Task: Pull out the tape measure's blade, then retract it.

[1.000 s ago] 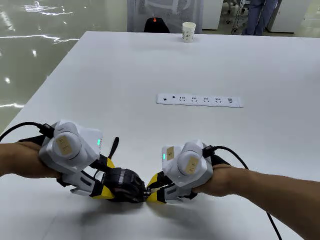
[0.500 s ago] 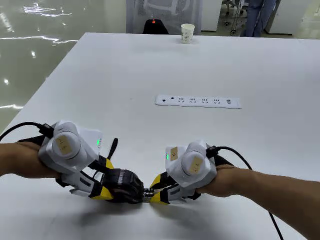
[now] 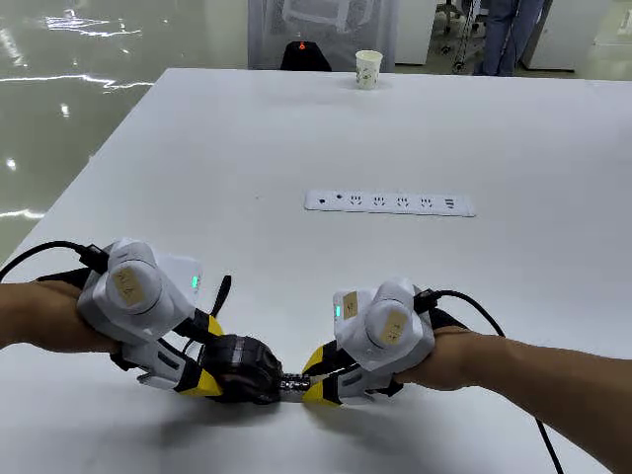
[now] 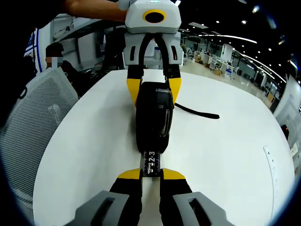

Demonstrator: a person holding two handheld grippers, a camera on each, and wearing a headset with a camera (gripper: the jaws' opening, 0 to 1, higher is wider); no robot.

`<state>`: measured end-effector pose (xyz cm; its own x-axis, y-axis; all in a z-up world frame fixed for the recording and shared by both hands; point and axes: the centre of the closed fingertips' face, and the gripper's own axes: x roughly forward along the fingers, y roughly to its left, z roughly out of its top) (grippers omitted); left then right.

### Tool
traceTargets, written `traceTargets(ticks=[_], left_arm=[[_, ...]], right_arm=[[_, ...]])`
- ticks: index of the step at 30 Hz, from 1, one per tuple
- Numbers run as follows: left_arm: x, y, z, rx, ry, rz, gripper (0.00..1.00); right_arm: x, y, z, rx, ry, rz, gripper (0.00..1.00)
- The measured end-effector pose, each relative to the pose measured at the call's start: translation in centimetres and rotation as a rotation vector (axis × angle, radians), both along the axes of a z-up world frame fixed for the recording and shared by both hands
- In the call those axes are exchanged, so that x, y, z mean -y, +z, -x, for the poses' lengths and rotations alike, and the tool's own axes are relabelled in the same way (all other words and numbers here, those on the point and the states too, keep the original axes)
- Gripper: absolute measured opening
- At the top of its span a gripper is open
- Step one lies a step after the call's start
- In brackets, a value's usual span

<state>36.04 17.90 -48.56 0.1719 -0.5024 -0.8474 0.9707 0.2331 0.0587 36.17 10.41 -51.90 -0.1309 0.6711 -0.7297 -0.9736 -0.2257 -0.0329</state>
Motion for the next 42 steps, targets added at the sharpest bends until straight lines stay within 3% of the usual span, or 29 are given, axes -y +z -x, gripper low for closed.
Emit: traceTargets(ticks=[42], left_arm=[[0.1,0.1,0.2,-0.024,0.005,-0.044,0.25]], right_arm=[[4.1,0.1,-0.8,0.015,-0.01,0.03,0.1]])
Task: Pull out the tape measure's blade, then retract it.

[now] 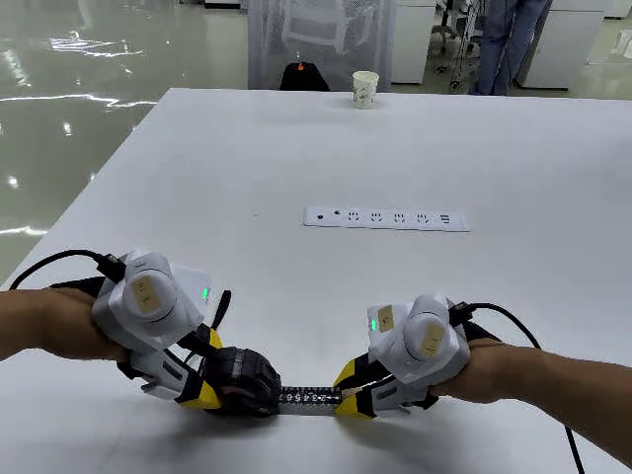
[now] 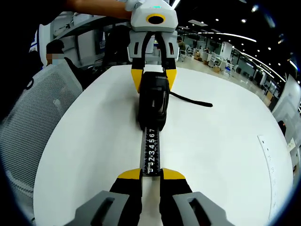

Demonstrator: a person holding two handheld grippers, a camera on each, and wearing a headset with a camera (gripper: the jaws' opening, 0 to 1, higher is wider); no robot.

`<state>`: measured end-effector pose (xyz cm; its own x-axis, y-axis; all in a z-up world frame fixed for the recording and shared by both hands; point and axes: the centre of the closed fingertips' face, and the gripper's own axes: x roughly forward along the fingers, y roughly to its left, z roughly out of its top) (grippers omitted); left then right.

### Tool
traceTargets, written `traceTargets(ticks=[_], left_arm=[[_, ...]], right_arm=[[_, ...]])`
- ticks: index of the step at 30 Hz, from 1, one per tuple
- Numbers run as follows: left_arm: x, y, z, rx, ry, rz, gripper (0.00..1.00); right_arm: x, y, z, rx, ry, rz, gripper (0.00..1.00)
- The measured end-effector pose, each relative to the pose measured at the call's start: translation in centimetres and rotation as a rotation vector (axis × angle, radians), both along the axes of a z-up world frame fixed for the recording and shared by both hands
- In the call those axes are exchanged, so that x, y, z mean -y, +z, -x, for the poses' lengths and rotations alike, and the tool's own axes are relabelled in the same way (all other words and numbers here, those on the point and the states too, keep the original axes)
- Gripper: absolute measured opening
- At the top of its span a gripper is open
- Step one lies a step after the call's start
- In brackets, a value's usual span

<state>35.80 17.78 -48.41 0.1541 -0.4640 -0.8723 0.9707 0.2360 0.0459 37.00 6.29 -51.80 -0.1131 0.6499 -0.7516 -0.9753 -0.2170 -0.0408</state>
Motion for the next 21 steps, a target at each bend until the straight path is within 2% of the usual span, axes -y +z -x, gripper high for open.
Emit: traceTargets(ticks=[21], left_arm=[[-0.2,-0.1,-0.1,0.0,0.003,-0.008,0.25]], right_arm=[[2.4,0.0,-0.3,0.008,-0.014,0.023,0.1]])
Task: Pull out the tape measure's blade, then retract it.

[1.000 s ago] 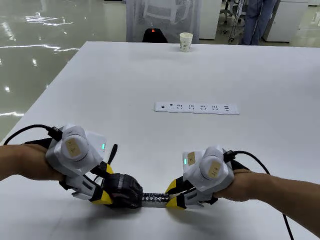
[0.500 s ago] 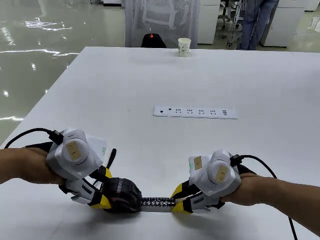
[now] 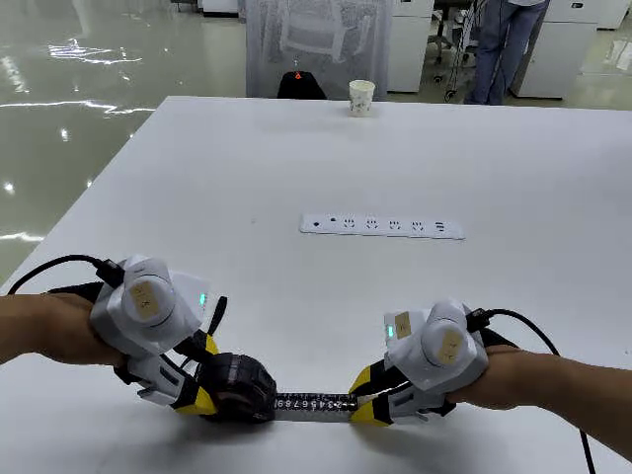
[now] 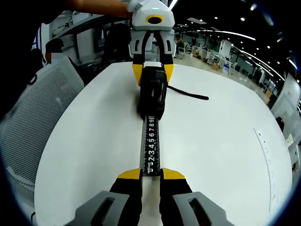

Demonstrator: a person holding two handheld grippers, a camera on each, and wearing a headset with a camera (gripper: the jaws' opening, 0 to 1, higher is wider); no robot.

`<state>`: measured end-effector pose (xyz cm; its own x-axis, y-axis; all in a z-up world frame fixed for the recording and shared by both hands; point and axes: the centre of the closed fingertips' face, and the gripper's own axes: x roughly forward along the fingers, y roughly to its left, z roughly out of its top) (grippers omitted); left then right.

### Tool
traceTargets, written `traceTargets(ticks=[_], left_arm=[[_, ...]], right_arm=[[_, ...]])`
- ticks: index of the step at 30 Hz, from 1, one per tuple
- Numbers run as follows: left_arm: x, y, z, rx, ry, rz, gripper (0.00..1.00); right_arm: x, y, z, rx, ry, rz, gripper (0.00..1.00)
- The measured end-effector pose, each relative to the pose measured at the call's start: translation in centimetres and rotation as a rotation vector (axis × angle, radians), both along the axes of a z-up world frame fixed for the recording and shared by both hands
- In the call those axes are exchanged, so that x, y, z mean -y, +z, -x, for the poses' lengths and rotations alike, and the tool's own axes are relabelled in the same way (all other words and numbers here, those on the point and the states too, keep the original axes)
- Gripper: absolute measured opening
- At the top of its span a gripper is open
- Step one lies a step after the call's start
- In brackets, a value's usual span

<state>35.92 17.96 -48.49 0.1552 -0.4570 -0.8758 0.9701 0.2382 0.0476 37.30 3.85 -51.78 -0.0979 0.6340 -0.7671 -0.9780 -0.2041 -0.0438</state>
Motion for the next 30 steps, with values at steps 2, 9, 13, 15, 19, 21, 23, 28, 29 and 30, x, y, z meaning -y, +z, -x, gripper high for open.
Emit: traceTargets(ticks=[2,9,13,15,19,21,23,28,29,30], left_arm=[[0.0,0.0,0.0,0.001,0.0,-0.001,0.25],[0.1,0.2,0.2,0.0,0.001,-0.004,0.25],[0.3,0.3,0.4,-0.002,0.001,-0.006,0.25],[0.3,0.4,0.5,-0.001,0.002,-0.007,0.25],[0.4,0.5,0.6,0.0,0.004,-0.007,0.25],[0.5,0.5,0.7,0.001,0.003,-0.007,0.25],[0.5,0.6,0.7,0.0,0.003,-0.007,0.25],[0.6,0.7,0.8,-0.001,0.005,-0.006,0.25],[0.7,0.8,0.9,-0.002,0.006,-0.005,0.25],[0.7,0.8,0.9,-0.002,0.006,-0.004,0.25]], right_arm=[[0.3,0.0,-0.1,0.001,-0.002,0.001,0.1],[1.4,0.1,-0.3,0.003,-0.014,0.006,0.1],[2.0,0.0,-0.4,0.003,-0.019,0.01,0.09],[2.2,0.0,-0.5,0.006,-0.019,0.012,0.09],[2.9,0.0,-0.5,0.007,-0.023,0.017,0.09],[3.2,0.0,-0.5,0.008,-0.024,0.021,0.09],[3.4,0.0,-0.5,0.01,-0.027,0.023,0.09],[4.0,0.0,-0.6,0.011,-0.031,0.029,0.09],[4.2,0.0,-0.6,0.011,-0.033,0.03,0.09],[4.3,0.0,-0.6,0.012,-0.034,0.031,0.09]])
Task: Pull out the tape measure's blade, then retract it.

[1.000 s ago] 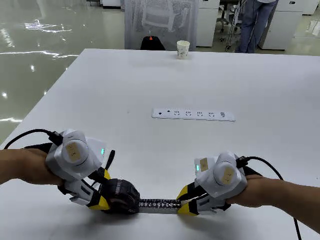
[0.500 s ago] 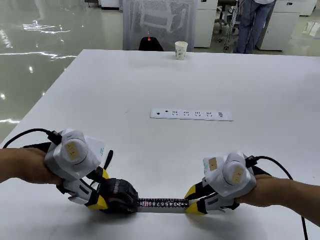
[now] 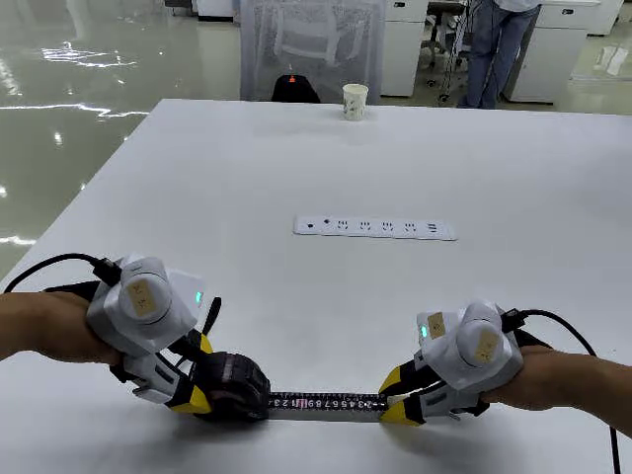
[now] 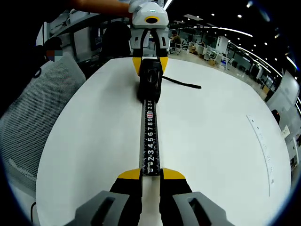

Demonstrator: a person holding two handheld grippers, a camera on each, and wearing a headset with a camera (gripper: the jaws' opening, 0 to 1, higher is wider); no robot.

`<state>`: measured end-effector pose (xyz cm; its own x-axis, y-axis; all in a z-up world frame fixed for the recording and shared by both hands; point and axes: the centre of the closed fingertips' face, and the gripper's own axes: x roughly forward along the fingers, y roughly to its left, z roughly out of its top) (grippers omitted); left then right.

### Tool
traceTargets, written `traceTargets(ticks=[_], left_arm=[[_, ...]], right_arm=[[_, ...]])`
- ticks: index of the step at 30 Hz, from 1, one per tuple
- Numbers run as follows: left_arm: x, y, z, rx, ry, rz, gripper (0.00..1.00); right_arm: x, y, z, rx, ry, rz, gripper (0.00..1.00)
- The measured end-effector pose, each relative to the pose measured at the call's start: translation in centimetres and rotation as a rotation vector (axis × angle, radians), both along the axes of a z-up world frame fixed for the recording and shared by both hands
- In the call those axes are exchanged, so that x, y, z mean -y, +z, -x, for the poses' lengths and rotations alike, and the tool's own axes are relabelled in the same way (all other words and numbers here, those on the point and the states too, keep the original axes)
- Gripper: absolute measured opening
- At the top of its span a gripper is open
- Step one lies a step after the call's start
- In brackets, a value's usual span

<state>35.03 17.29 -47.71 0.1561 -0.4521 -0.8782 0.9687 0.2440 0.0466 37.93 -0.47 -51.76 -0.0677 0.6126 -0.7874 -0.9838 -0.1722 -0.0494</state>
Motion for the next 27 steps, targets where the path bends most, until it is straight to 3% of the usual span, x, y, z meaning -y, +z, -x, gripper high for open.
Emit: traceTargets(ticks=[27], left_arm=[[-0.1,-0.1,-0.2,-0.004,0.003,0.001,0.25]], right_arm=[[4.0,0.0,-0.5,-0.007,-0.032,0.053,0.09]])
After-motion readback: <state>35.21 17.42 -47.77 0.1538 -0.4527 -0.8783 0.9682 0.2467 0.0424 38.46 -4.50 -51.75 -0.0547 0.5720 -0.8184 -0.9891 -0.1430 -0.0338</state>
